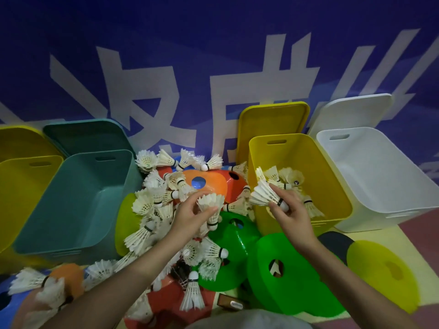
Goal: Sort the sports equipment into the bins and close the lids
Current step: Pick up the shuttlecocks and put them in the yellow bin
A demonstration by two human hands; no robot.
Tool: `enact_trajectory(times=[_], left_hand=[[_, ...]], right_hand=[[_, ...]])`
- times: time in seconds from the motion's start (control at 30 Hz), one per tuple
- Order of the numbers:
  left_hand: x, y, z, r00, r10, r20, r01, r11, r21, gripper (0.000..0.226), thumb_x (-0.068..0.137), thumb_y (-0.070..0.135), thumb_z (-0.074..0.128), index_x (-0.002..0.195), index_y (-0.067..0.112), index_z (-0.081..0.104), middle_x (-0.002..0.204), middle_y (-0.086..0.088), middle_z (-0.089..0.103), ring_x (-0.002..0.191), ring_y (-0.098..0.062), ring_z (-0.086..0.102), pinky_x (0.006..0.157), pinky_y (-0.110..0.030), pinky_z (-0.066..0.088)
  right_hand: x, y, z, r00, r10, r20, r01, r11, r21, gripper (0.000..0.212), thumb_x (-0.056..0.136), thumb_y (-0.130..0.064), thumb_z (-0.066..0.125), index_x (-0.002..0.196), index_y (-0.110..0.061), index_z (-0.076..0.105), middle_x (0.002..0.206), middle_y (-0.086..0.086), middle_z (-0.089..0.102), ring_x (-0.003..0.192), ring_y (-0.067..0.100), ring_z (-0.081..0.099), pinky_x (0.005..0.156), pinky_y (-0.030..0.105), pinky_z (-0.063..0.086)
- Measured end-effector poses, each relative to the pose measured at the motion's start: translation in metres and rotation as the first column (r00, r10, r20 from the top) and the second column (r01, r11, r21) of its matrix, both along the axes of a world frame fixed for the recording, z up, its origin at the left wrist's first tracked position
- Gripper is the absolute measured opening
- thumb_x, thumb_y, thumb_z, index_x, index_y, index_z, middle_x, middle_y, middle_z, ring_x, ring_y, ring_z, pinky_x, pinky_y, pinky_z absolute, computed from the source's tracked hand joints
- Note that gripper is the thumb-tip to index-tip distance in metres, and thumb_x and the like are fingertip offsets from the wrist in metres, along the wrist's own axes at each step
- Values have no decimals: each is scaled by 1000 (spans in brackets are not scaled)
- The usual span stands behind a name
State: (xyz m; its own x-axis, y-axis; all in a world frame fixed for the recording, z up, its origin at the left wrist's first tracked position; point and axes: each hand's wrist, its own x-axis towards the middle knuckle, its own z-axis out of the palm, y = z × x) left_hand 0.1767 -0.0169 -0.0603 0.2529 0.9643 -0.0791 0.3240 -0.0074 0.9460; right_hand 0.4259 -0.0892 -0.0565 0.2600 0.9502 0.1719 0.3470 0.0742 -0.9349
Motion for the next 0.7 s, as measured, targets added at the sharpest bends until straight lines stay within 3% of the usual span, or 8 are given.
enact_trajectory(times=[0.1,0.17,0.27,0.4,0.57,0.7], left_hand=[[39,7,14,999,-38,23,37,999,39,37,83,28,72,117,33,59,114,28,53,103,13,49,83,-6,39],[68,12,23,996,-79,35,77,995,59,36,84,28,71,117,32,59,112,26,56,98,14,52,74,-1,41],[113,20,31,988,-147,46,143,987,78,37,83,29,72,118,30,59,118,14,59,110,-1,54,84,-11,43],[170,36,30,975,-195,-105,205,974,98,49,82,36,72,127,27,55,125,6,55,112,-5,47,84,-20,38],[216,73,11,937,-124,-326,172,978,121,60,83,43,69,134,20,50,135,-2,49,122,-20,47,90,-26,38],[233,110,-6,881,-126,-457,191,977,98,64,85,43,66,138,14,45,139,-7,46,124,-24,47,94,-30,39]], right_hand=[[44,11,3,991,-88,97,90,996,-11,40,91,-12,61,127,-30,57,104,-2,54,92,9,54,77,19,44],[82,22,-1,959,-172,226,190,980,-60,38,91,-17,62,128,-26,59,107,0,54,97,12,53,80,22,39],[136,30,-15,891,-216,399,291,947,-137,39,90,-21,61,129,-18,59,109,2,53,102,21,56,83,26,37],[167,32,-27,797,-80,599,257,942,-215,41,90,-25,60,130,-13,57,110,7,54,98,28,59,78,30,42],[159,32,-31,723,11,690,215,947,-241,46,92,-30,54,136,-16,50,115,4,49,90,24,59,75,36,48],[161,34,-34,716,14,698,249,929,-274,48,93,-34,49,139,-18,46,118,2,48,92,22,59,76,35,49]])
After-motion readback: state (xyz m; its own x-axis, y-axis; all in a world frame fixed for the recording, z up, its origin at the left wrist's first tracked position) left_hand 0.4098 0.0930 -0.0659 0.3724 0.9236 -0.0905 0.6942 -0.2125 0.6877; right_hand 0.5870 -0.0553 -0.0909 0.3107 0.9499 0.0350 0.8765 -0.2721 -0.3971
